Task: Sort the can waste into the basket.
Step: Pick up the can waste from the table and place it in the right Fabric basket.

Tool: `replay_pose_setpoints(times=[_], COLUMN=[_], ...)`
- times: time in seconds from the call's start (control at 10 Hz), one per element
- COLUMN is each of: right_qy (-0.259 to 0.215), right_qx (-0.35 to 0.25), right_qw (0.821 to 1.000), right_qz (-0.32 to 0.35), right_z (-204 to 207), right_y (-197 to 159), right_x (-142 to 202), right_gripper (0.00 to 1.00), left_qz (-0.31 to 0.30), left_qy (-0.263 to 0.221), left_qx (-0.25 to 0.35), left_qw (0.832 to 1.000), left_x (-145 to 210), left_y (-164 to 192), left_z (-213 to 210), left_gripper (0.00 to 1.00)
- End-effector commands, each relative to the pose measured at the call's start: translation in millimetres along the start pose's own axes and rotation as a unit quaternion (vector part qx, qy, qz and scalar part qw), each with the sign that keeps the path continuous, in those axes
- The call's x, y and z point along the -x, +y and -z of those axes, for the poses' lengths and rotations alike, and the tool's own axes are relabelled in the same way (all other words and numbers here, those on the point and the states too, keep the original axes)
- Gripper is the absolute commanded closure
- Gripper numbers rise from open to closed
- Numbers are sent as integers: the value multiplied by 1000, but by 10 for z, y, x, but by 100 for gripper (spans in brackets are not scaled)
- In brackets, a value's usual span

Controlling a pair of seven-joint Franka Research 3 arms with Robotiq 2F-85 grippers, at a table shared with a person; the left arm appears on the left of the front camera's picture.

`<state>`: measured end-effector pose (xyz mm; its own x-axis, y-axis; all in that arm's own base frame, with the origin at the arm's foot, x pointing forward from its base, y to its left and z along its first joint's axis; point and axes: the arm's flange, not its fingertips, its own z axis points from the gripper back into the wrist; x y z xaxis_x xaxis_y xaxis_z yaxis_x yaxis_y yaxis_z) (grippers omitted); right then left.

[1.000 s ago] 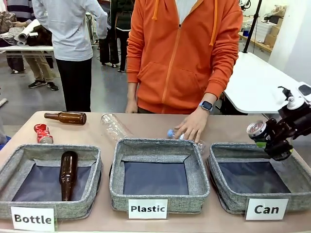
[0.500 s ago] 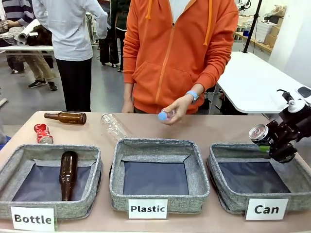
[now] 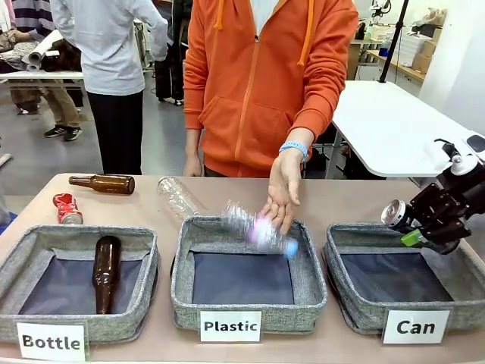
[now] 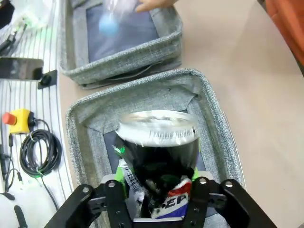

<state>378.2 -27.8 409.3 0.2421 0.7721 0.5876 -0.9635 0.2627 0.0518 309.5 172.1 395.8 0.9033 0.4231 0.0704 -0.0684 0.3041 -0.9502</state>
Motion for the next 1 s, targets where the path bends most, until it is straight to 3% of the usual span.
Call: replay_pose_setpoints(times=[0.0, 0.1, 0.4, 0.6, 0.8, 0.9], right_qy=[-2, -3, -15, -58, -189, -259], right_qx=[10, 8, 11, -2, -38, -54], right_qw=[1000, 1000, 1000, 996, 958, 917], right_qz=[12, 14, 25, 72, 212, 298], right_z=[33, 38, 43, 9, -168, -265], right_y=[-47, -61, -66, -127, -209, -238], right_x=[-42, -39, -9, 4, -8, 13], right_gripper=[5, 0, 0, 0, 0, 0], left_qz=[-5, -5, -5, -5, -5, -5], left_qy=[-1, -1, -1, -1, -1, -1], left_qx=[7, 7, 7, 7, 7, 7], left_qw=[1000, 1000, 1000, 1000, 1000, 1000], left_x=[11, 11, 11, 11, 11, 11], left_y=[-27, -27, -27, -27, -27, -27], left_z=[-1, -1, -1, -1, -1, -1], left_gripper=[0, 0, 0, 0, 0, 0])
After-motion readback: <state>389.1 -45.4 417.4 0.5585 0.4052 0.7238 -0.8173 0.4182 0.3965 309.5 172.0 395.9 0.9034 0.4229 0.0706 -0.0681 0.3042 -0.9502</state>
